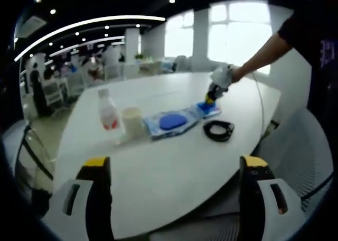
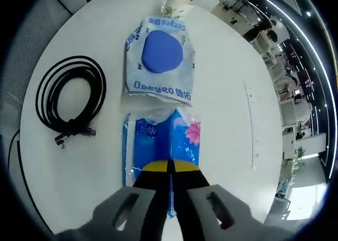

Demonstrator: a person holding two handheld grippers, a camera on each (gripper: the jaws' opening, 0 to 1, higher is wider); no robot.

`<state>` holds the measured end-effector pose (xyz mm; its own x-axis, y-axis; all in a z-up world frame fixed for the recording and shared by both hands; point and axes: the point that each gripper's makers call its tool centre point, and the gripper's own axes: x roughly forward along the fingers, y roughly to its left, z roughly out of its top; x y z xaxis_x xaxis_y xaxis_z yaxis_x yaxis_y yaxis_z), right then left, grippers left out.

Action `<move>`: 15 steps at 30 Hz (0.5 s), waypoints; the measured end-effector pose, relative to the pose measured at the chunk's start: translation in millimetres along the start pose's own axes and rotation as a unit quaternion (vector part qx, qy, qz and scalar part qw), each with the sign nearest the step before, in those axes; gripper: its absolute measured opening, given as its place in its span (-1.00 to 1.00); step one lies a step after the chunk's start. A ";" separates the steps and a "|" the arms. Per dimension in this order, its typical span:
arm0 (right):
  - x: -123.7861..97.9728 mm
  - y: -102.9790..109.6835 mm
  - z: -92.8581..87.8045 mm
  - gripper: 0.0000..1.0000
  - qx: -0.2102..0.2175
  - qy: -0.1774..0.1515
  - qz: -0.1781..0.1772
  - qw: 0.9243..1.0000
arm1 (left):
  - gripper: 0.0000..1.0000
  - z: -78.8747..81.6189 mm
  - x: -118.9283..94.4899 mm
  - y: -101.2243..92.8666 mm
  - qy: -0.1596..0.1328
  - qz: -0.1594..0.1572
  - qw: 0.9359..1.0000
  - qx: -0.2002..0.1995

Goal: Arrange the tabletop items into an orderly group along one side of the table until the central work area is clear of visible clutter.

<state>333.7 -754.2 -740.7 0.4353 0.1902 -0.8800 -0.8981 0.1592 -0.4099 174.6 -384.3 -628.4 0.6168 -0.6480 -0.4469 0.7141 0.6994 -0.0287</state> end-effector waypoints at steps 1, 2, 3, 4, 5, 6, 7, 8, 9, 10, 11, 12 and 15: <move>0.0 0.6 0.1 -1.00 -0.001 0.000 0.001 1.000 | 0.97 0.1 0.0 0.0 0.000 0.000 1.000 0.000; -0.1 1.9 0.8 -1.00 -0.003 -0.001 0.002 1.000 | 0.97 0.2 0.0 -0.6 0.000 0.000 1.000 0.001; -1.0 2.8 1.6 -1.00 -0.003 -0.001 0.002 1.000 | 0.96 0.2 0.0 -0.7 0.000 0.000 1.000 0.001; -1.6 4.5 2.5 -1.00 -0.003 -0.001 0.003 1.000 | 0.96 0.0 -0.1 -0.7 0.001 -0.001 1.000 0.001; -0.5 4.8 2.0 -1.00 -0.003 -0.002 0.004 1.000 | 0.96 0.0 -0.1 -0.6 0.001 -0.001 1.000 0.001; 0.2 4.5 0.8 -1.00 -0.001 0.000 0.003 1.000 | 0.96 -0.4 -0.2 -0.4 0.001 -0.001 1.000 0.001; -0.8 5.1 1.5 -1.00 -0.001 0.000 0.002 1.000 | 0.96 -0.7 -0.3 -0.3 0.001 -0.001 1.000 0.002; -1.1 5.5 2.0 -1.00 0.000 -0.001 0.002 1.000 | 0.96 -0.5 -0.3 -0.9 0.001 -0.001 1.000 0.002; -1.0 5.7 2.0 -1.00 0.003 -0.001 0.001 1.000 | 0.96 -0.6 -0.2 -1.6 0.002 -0.002 1.000 0.003; -1.2 5.5 2.2 -1.00 0.001 0.000 0.000 1.000 | 0.96 -0.5 -0.2 -1.8 0.002 -0.002 1.000 0.003; -1.0 4.4 2.0 -1.00 -0.001 0.000 -0.002 1.000 | 0.96 -0.6 -0.2 -1.8 0.003 -0.002 1.000 0.004; -1.1 3.4 2.8 -0.99 0.001 -0.002 -0.004 1.000 | 0.96 -0.2 0.0 -2.3 0.002 -0.002 1.000 0.004; -2.2 1.8 4.5 -0.95 0.008 -0.005 -0.008 1.000 | 0.96 0.0 0.1 -3.1 0.004 -0.003 1.000 0.005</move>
<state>331.3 -750.0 -738.4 0.4507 0.1980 -0.8705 -0.8898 0.1774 -0.4204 172.5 -386.6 -628.4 0.6099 -0.6502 -0.4531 0.7211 0.6925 -0.0230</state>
